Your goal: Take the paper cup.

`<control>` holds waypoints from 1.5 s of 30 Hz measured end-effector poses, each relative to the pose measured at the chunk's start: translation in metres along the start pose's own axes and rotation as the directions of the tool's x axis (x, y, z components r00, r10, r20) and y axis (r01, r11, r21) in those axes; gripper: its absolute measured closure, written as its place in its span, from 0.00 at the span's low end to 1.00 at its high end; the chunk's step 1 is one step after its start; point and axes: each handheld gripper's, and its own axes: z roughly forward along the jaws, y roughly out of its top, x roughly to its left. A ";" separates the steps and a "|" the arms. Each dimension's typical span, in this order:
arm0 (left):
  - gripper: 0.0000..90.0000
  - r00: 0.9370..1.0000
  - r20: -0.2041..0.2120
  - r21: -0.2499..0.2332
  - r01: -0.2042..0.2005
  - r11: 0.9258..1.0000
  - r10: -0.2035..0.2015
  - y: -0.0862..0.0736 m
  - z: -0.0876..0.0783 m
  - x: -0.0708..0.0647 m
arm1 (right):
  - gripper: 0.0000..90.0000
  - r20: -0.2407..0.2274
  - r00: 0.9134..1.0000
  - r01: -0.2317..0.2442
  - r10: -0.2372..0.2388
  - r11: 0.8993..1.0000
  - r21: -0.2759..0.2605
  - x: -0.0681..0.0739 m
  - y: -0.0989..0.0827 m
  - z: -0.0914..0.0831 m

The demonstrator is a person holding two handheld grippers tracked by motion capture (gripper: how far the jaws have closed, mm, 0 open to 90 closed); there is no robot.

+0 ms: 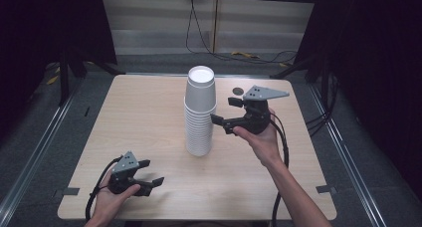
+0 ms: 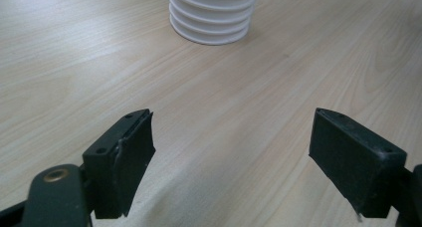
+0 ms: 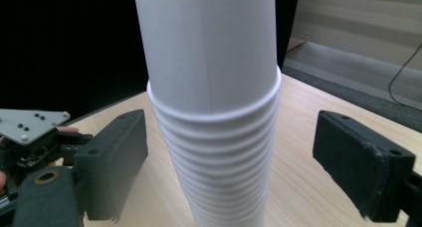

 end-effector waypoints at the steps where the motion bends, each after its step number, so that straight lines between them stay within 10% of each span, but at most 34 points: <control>1: 0.19 1.000 0.000 0.005 -0.004 1.000 0.004 0.000 0.000 0.000 | 0.16 -0.008 1.000 -0.008 0.008 1.000 -0.013 -0.002 0.006 0.001; 45: 0.19 1.000 -0.018 0.009 -0.017 1.000 0.017 0.000 -0.001 0.003 | 0.17 -0.067 0.998 0.024 -0.022 0.999 0.034 0.005 0.069 0.051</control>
